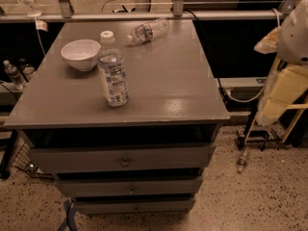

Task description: Knock blue plastic bottle over

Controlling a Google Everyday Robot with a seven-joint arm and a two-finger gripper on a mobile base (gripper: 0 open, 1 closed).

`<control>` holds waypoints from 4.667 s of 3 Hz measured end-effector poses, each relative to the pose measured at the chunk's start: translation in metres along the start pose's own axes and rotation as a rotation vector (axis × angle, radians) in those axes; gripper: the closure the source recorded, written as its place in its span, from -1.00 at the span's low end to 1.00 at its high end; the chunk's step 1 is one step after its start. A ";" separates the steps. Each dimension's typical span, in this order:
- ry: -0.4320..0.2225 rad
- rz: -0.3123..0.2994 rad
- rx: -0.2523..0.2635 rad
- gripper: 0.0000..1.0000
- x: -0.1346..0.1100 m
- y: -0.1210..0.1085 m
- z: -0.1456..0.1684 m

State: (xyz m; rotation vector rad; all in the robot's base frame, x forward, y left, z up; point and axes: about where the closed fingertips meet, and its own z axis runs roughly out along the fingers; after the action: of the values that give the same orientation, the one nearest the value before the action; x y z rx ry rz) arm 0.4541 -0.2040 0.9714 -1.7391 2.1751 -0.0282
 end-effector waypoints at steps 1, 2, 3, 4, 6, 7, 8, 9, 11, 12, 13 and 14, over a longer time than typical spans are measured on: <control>-0.135 -0.041 -0.047 -1.00 -0.030 -0.022 0.027; -0.270 -0.065 -0.082 -1.00 -0.059 -0.040 0.049; -0.442 -0.070 -0.149 -1.00 -0.101 -0.048 0.081; -0.447 -0.072 -0.150 -1.00 -0.102 -0.049 0.082; -0.684 -0.160 -0.209 -1.00 -0.154 -0.077 0.117; -0.770 -0.198 -0.271 -1.00 -0.185 -0.071 0.129; -0.835 -0.223 -0.333 -1.00 -0.209 -0.066 0.140; -0.875 -0.237 -0.380 -1.00 -0.231 -0.067 0.150; -0.921 -0.237 -0.427 -1.00 -0.261 -0.064 0.153; -0.926 -0.226 -0.435 -1.00 -0.266 -0.060 0.148; -0.935 -0.219 -0.449 -1.00 -0.268 -0.052 0.143; -0.950 -0.219 -0.470 -1.00 -0.272 -0.043 0.139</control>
Offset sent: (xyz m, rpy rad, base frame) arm 0.1053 0.0967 -0.0301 0.4624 -0.0062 0.2333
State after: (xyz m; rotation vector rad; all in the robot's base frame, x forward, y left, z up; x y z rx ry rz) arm 0.5837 0.0713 0.9219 -1.6771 1.3319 1.0895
